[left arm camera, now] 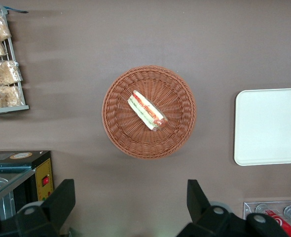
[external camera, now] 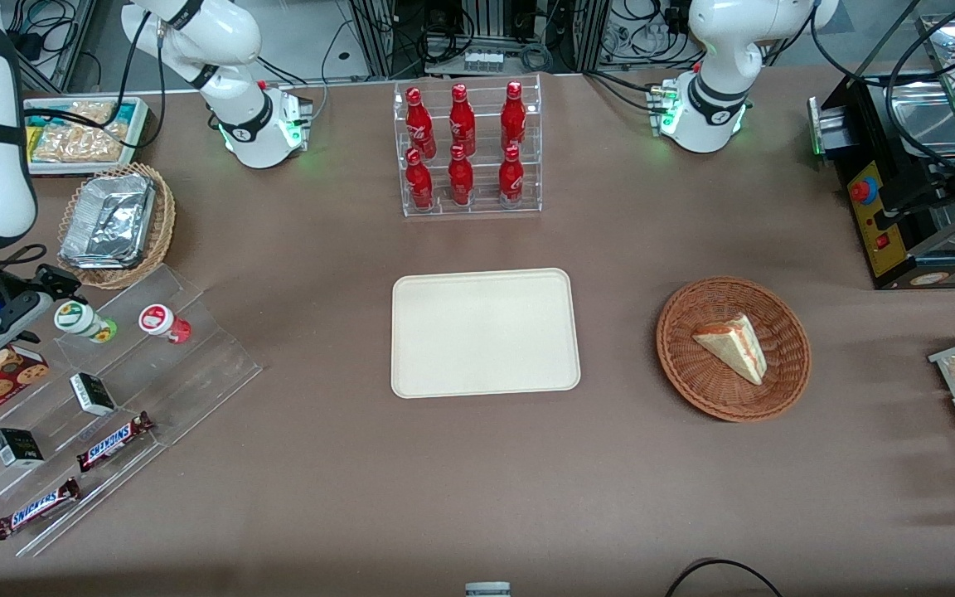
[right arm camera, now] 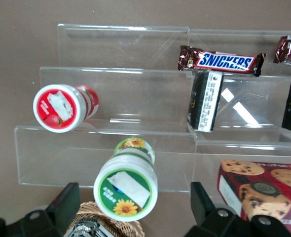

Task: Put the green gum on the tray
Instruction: 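Close the right gripper around the green-labelled gum tub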

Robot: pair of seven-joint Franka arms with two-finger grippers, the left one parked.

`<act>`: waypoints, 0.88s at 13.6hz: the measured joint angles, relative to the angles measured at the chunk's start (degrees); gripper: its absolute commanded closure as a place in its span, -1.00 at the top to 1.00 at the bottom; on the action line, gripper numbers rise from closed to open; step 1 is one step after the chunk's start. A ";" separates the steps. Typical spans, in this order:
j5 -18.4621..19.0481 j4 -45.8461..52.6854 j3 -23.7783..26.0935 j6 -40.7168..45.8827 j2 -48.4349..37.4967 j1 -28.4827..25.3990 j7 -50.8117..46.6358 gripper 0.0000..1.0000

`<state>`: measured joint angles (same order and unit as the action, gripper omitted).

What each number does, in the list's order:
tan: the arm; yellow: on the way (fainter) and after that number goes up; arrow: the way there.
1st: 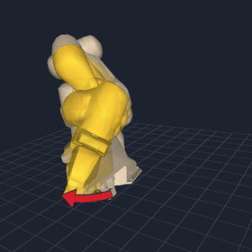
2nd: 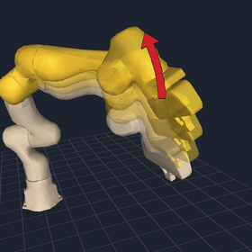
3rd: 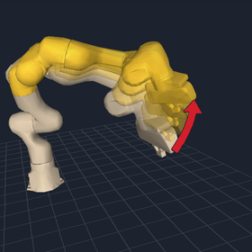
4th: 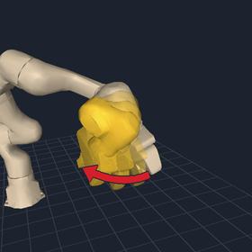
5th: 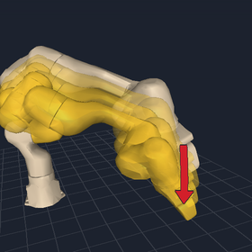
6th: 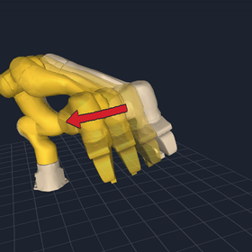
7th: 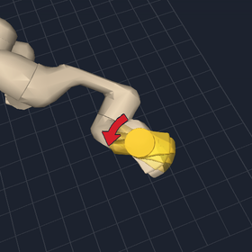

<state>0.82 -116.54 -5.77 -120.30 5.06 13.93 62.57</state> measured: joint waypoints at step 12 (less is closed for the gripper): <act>-1.19 -6.69 0.15 -6.90 -2.14 0.05 0.40 -1.00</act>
<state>-0.37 -123.23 -5.62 -127.21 2.91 13.98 62.97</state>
